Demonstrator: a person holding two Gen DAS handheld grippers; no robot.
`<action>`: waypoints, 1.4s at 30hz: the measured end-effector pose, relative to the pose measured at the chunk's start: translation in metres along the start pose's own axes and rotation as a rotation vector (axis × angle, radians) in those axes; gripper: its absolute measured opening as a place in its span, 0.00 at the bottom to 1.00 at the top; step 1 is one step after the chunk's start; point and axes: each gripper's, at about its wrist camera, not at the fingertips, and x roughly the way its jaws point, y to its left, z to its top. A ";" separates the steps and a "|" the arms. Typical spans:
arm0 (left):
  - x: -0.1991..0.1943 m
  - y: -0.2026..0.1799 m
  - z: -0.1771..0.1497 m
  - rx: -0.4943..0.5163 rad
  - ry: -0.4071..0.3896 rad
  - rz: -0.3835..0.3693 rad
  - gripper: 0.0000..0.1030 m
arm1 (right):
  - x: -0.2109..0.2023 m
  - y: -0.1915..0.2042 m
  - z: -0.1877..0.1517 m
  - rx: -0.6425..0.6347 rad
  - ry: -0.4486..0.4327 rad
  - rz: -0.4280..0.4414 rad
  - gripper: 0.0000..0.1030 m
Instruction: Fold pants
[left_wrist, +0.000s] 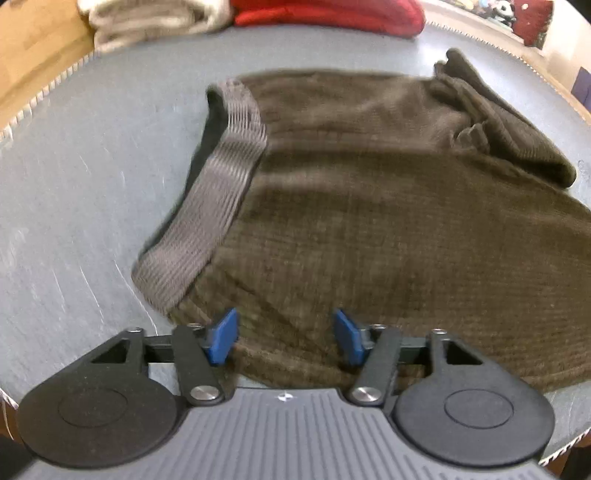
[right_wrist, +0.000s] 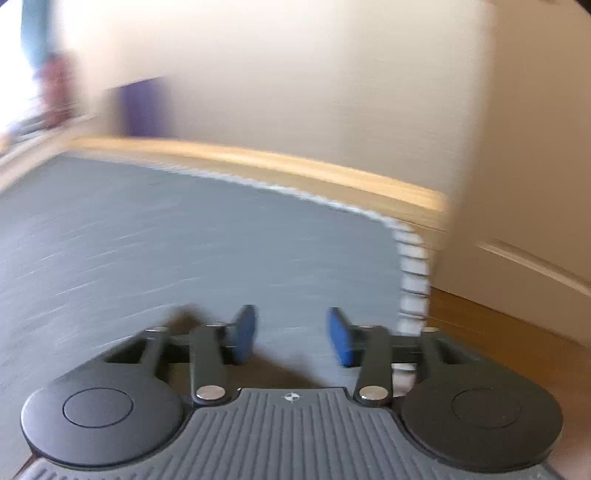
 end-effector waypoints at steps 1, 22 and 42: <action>-0.006 -0.002 0.001 0.011 -0.051 0.001 0.55 | -0.002 0.009 -0.001 -0.028 0.016 0.059 0.51; -0.022 -0.018 0.031 -0.002 0.001 -0.028 1.00 | -0.160 0.231 -0.023 -0.436 -0.168 0.738 0.41; 0.090 -0.071 0.060 0.128 -0.387 -0.008 0.59 | -0.093 0.340 -0.041 -0.457 -0.008 0.759 0.14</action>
